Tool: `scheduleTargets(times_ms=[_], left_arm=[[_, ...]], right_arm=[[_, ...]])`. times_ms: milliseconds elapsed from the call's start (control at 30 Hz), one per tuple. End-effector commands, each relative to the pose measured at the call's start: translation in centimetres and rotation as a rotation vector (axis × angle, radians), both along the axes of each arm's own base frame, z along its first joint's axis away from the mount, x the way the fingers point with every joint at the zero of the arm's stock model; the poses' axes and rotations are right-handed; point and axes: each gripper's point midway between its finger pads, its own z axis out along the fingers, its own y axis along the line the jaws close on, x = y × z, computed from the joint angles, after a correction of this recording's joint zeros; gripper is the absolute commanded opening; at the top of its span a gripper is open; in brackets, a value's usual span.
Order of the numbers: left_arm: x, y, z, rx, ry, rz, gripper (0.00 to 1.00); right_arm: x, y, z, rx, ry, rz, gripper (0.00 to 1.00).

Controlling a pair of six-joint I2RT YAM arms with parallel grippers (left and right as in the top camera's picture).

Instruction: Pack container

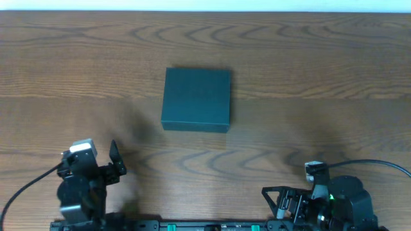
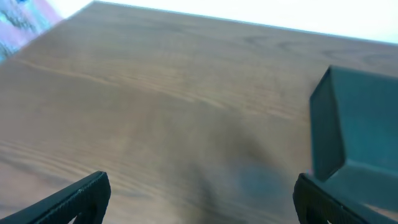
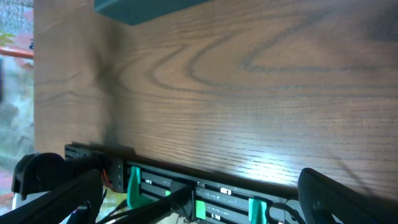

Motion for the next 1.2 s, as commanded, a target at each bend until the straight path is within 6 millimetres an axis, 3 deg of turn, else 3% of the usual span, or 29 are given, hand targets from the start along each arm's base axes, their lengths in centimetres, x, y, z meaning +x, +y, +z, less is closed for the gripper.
scheduleTargets(times_ms=[0, 100, 500, 1167], left_arm=[[0.1, 0.5, -2.2, -0.042, -0.006, 0.048, 0.95], [0.3, 0.5, -3.9, -0.054, -0.015, 0.054, 0.95], [0.8, -0.5, -7.1, -0.060, 0.018, 0.006, 0.95], [0.8, -0.7, -7.2, -0.034, 0.025, -0.016, 0.95]], right_arm=[[-0.2, 0.2, 0.0, 0.007, 0.005, 0.009, 0.99], [-0.2, 0.2, 0.0, 0.007, 0.005, 0.008, 0.99], [-0.2, 0.2, 0.0, 0.007, 0.005, 0.008, 0.99], [-0.2, 0.2, 0.0, 0.007, 0.005, 0.008, 0.99]])
